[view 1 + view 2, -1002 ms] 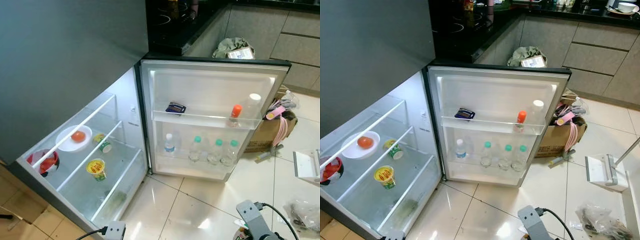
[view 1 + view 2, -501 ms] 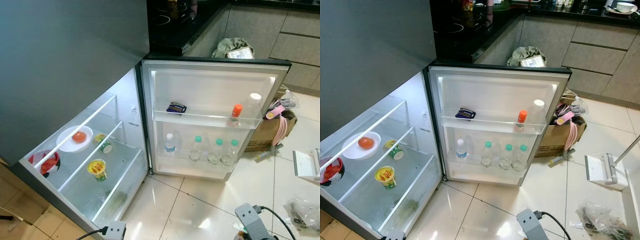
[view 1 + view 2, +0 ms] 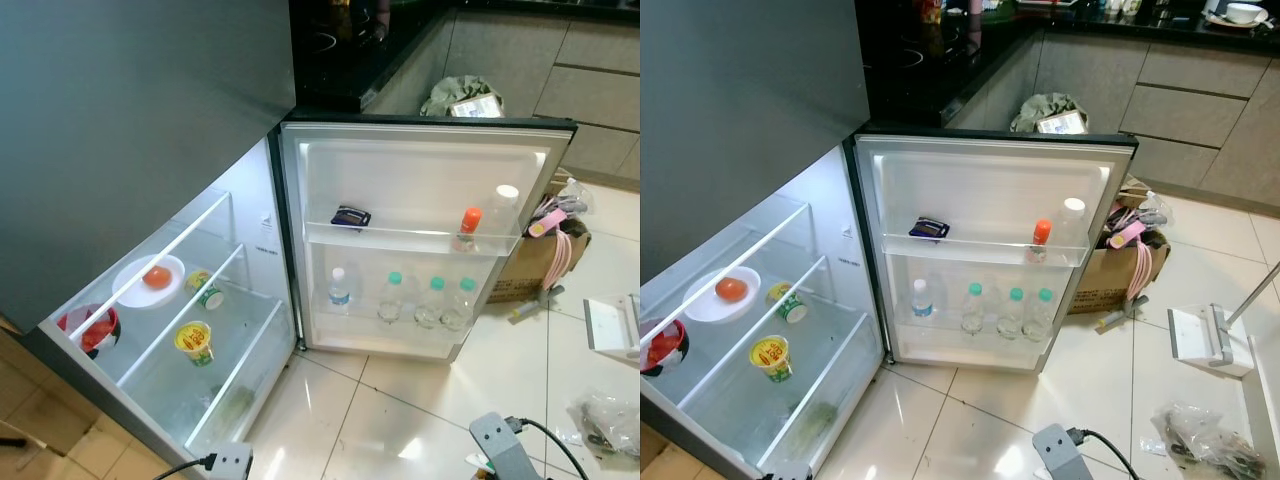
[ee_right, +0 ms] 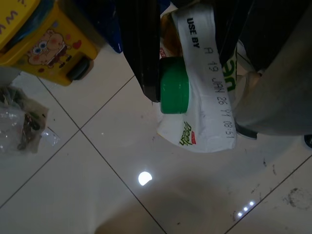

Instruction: Restocking fridge

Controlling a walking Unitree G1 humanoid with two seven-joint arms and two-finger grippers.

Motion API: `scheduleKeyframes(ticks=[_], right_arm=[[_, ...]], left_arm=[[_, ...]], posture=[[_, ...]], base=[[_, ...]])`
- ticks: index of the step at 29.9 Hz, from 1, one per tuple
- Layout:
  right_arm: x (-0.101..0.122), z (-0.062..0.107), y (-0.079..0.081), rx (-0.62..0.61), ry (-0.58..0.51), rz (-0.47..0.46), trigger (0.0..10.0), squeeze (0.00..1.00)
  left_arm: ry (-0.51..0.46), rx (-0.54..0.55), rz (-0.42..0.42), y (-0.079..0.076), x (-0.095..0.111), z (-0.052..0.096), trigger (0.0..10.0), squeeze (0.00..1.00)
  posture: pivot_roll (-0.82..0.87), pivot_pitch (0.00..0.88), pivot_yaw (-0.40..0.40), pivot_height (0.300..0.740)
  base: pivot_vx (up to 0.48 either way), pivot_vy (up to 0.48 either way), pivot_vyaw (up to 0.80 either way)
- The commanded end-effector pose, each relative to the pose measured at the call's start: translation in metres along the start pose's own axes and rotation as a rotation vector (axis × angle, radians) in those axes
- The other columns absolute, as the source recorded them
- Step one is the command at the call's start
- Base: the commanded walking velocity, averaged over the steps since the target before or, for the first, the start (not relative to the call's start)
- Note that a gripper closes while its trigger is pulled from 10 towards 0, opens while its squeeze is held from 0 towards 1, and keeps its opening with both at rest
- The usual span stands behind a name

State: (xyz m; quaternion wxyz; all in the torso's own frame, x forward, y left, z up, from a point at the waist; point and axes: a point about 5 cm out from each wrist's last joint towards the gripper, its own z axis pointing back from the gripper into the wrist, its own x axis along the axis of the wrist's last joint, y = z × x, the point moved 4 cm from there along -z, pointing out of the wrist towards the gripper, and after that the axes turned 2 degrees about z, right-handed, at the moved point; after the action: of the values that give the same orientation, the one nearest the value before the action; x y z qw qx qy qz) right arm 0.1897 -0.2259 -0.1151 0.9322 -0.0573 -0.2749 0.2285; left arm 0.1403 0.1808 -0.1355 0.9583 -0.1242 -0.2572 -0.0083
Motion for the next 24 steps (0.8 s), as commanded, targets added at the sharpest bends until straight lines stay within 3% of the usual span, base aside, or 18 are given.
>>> scheduleKeyframes(ticks=[1, 24], right_arm=[[-0.0020, 0.0003, 0.0001, -0.001, 0.008, -0.004, 10.0, 0.00], [-0.0011, 0.0004, -0.0015, -0.002, 0.003, -0.006, 10.0, 0.00]], left_arm=[[0.013, 0.002, -0.013, 0.0016, -0.0021, 0.0008, 10.0, 0.00], [0.014, 0.007, -0.035, 0.0005, 0.0003, -0.0006, 10.0, 0.00]], posture=[[-0.10, 0.000, -0.028, 0.740], [-0.10, 0.000, -0.029, 0.740]], base=[[0.251, 0.000, 0.00], [0.222, 0.000, 0.00]])
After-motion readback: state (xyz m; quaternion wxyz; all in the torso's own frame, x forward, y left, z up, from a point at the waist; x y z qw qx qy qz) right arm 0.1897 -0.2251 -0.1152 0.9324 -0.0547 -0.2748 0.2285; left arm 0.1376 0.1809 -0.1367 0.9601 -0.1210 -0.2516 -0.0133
